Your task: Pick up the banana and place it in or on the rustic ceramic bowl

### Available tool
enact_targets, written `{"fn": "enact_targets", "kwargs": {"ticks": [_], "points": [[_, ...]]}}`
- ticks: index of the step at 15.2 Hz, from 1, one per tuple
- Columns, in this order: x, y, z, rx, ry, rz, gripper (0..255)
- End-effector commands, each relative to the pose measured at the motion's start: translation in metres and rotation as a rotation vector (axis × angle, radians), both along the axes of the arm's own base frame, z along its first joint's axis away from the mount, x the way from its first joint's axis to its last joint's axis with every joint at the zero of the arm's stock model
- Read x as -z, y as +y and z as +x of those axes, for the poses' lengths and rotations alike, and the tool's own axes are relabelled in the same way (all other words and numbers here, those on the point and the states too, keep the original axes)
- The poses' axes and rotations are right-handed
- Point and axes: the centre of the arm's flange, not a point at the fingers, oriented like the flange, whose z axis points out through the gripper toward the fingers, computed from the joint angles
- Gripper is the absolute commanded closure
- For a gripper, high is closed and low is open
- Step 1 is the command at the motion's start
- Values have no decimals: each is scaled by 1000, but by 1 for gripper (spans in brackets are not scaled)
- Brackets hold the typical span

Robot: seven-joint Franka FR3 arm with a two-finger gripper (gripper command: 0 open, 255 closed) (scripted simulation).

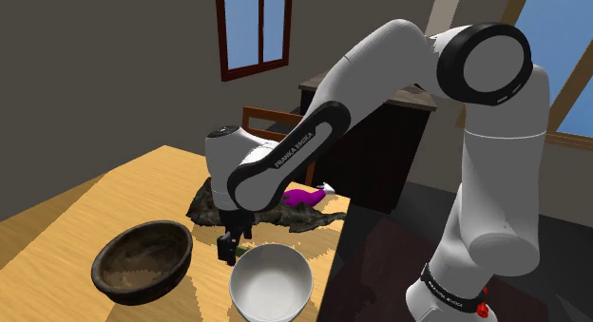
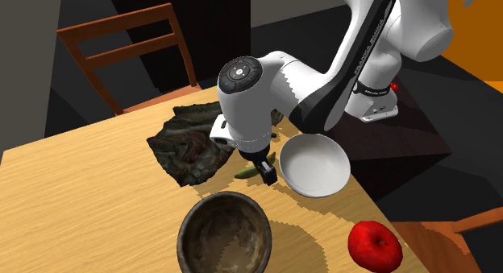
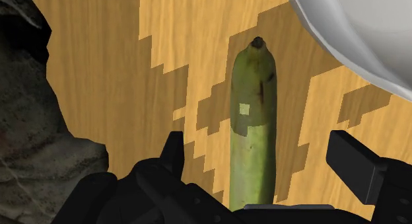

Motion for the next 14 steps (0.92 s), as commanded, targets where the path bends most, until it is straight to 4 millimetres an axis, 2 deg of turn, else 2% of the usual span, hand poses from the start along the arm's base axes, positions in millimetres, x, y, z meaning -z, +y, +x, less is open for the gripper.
{"fn": "enact_targets", "kwargs": {"ticks": [1,2,3,12,14], "points": [[0,0,0,0,0,0,0],[0,0,0,0,0,0,0],[0,0,0,0,0,0,255],[0,0,0,0,0,0,255],[-10,0,0,0,0,0,255]]}}
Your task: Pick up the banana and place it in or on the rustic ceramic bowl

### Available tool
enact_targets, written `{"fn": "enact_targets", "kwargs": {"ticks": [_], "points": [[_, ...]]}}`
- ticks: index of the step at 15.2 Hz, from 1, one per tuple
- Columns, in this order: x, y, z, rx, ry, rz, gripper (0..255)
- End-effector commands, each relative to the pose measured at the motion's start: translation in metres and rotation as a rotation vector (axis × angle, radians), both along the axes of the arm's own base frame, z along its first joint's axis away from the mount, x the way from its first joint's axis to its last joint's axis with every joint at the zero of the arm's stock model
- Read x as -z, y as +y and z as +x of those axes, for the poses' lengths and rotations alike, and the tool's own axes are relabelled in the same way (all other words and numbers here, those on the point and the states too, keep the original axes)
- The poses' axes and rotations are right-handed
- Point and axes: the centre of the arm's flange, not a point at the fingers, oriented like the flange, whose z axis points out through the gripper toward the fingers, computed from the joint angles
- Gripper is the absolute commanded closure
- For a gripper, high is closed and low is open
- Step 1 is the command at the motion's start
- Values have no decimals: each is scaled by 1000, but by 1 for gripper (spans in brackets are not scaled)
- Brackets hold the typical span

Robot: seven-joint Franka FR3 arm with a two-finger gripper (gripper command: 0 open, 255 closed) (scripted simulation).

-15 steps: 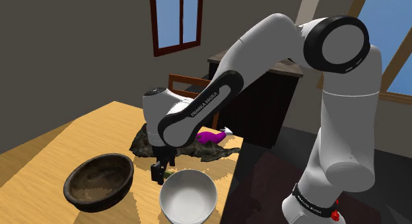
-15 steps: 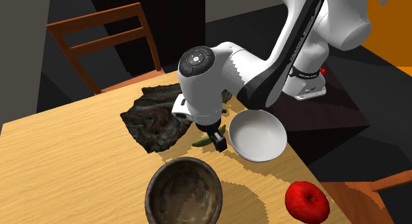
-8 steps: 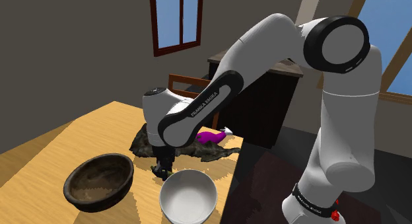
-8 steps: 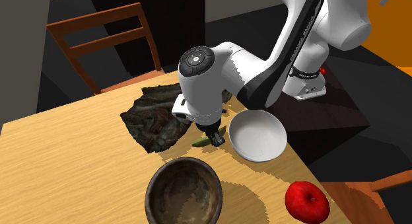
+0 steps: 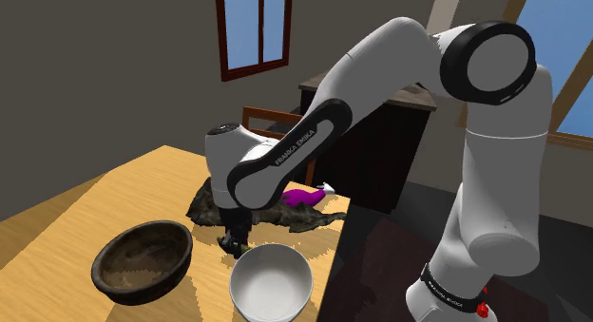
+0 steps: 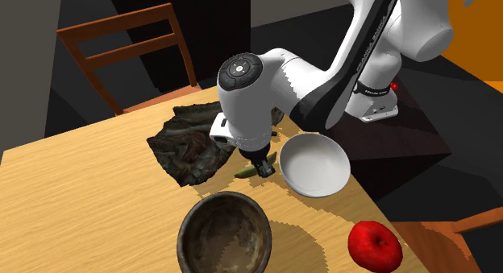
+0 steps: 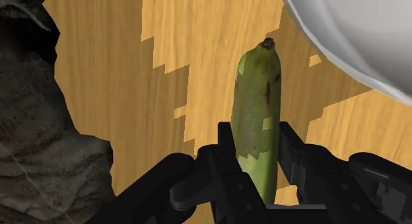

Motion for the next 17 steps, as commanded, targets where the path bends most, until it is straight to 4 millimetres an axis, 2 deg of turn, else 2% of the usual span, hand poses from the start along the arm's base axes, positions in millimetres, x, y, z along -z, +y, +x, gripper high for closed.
{"fn": "enact_targets", "kwargs": {"ticks": [1,17], "points": [[-10,0,0,0,0,0,255],[-94,0,0,0,0,0,255]]}}
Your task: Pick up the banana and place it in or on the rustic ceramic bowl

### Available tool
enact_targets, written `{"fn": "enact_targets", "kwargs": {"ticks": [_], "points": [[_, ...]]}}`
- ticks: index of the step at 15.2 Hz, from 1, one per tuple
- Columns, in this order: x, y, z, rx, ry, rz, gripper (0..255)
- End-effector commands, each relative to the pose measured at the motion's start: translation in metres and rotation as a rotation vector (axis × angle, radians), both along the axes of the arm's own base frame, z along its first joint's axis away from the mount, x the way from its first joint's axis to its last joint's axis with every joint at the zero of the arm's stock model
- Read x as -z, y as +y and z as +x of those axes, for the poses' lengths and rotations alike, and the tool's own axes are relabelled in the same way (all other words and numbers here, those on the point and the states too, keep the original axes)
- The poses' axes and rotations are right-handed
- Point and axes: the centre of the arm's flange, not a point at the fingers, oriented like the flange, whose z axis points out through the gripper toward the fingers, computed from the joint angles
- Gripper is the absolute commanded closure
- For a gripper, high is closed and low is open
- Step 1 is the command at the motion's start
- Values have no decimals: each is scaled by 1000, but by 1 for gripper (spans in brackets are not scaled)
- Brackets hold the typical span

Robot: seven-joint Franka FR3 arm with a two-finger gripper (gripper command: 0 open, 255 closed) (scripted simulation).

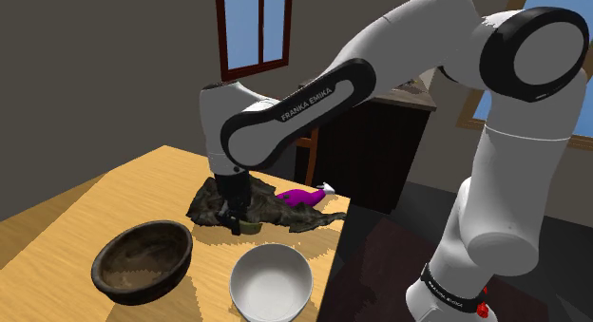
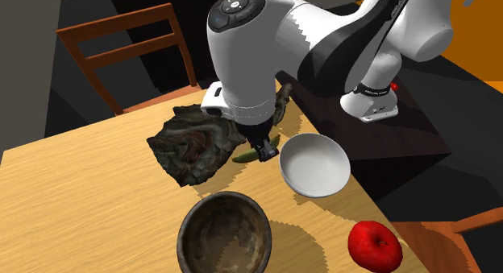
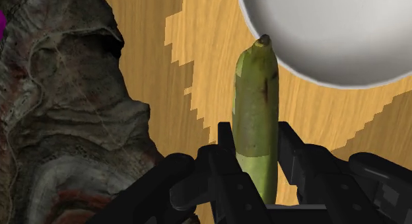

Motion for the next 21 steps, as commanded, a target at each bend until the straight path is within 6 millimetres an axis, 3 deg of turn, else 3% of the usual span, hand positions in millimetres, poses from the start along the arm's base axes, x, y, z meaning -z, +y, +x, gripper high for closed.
{"fn": "enact_targets", "kwargs": {"ticks": [1,14,21], "points": [[-11,0,-1,0,0,0,255],[-75,0,-1,0,0,0,255],[-73,84,38,0,0,0,255]]}}
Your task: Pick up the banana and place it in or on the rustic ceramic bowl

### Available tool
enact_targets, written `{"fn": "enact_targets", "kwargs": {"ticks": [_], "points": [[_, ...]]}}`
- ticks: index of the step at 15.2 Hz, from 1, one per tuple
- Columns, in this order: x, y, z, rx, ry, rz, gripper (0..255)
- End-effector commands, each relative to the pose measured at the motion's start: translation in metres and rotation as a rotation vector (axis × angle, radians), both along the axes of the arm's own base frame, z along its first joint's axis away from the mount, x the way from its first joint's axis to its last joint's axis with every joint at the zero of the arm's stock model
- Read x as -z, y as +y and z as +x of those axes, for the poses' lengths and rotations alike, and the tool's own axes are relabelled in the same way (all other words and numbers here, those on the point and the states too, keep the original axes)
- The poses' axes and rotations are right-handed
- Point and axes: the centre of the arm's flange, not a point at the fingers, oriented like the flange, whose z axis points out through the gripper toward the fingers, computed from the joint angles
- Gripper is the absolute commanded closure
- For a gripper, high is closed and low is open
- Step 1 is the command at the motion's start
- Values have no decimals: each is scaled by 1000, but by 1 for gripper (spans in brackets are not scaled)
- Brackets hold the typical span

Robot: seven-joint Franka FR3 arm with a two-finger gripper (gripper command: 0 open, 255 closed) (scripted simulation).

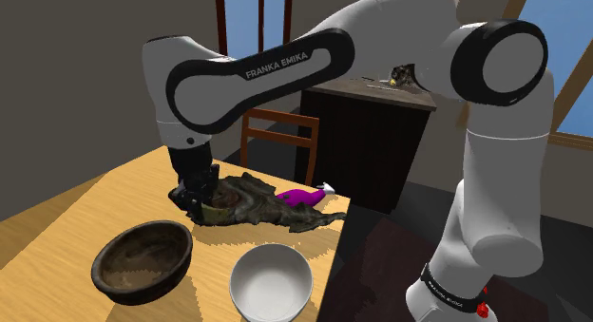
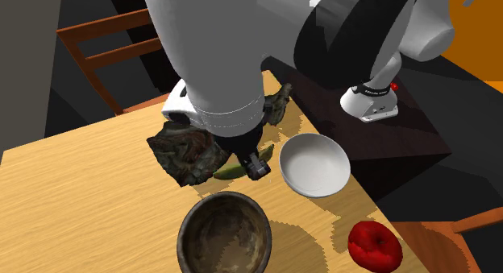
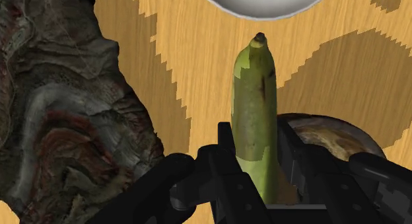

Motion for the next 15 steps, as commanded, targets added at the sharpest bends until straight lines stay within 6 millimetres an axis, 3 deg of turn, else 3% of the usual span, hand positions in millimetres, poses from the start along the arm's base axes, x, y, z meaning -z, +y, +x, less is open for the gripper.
{"fn": "enact_targets", "kwargs": {"ticks": [1,8,15], "points": [[-1,25,12,1,0,0,255],[1,112,52,2,0,0,255],[38,112,52,1,0,0,255]]}}
